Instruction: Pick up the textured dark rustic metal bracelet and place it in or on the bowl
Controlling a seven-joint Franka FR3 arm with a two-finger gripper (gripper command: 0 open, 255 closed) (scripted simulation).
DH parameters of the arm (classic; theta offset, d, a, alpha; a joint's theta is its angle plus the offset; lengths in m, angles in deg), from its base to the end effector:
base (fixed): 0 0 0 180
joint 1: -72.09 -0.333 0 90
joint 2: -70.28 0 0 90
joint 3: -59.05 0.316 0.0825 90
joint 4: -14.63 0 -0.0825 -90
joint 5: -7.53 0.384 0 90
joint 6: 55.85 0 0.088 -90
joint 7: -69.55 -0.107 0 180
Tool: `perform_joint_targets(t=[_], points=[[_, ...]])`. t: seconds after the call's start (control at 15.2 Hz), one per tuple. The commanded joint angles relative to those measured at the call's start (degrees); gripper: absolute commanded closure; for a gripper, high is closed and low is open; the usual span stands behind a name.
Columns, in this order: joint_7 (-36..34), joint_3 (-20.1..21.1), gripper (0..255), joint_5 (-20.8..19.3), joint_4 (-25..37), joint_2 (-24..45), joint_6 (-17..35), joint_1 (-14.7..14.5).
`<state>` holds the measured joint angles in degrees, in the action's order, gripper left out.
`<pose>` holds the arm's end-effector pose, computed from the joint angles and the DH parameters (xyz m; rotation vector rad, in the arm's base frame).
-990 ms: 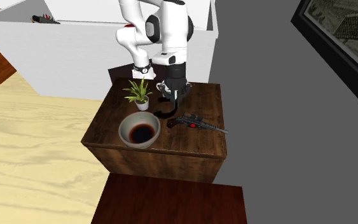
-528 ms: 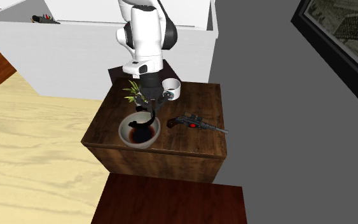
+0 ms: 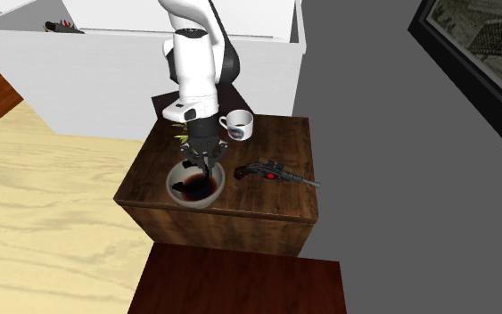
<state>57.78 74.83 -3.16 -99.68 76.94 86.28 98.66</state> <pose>0.5989 -0.1181 0.4450 2.9540 -0.4099 0.5663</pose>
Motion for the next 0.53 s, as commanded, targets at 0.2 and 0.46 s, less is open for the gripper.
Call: perform_joint_targets(t=[0.2,0.46], points=[[-0.85,-0.14,255,-0.93,-0.92,1.1,1.96,-0.16],[-0.85,-0.14,255,-0.93,-0.92,1.11,1.96,-0.16]])
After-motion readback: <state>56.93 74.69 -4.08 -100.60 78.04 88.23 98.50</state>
